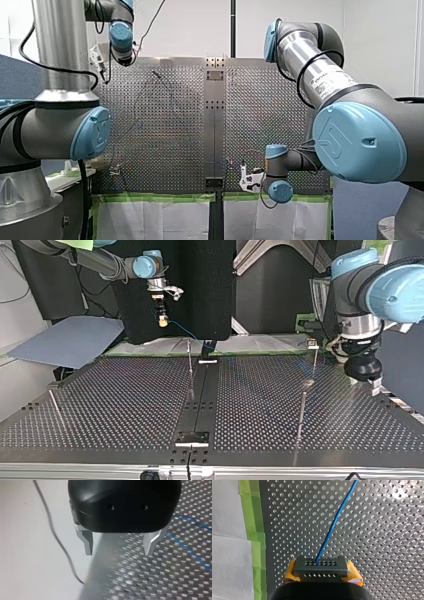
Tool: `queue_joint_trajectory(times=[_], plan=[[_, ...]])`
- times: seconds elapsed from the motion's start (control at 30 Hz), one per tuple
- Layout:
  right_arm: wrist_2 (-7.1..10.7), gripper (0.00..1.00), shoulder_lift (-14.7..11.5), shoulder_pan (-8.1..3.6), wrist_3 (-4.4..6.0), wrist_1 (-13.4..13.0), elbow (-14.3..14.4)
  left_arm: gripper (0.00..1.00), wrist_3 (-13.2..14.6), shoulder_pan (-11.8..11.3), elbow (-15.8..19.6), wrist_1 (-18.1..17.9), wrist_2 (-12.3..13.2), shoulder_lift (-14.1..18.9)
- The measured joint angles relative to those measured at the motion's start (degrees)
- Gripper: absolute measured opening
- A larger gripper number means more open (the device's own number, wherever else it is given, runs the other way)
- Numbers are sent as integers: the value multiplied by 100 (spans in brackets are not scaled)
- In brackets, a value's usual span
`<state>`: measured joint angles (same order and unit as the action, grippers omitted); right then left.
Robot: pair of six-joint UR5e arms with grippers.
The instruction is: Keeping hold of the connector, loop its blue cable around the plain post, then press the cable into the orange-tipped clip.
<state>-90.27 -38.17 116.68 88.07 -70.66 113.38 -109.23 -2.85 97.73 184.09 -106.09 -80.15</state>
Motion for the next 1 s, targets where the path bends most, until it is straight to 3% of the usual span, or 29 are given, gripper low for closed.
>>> queue_joint_trajectory(times=[0.17,0.33,0.7,1.0], plan=[[0,0,1,0,15,42,-26,100,216,38,-256,254,19,246],[0,0,3,0,18,77,-36,100,492,207,-543,543,260,210],[7,0,2,0,7,110,-40,100,1034,516,-1140,1137,851,-327],[7,0,3,0,18,110,-51,100,1133,692,-1635,1634,1253,-822]])
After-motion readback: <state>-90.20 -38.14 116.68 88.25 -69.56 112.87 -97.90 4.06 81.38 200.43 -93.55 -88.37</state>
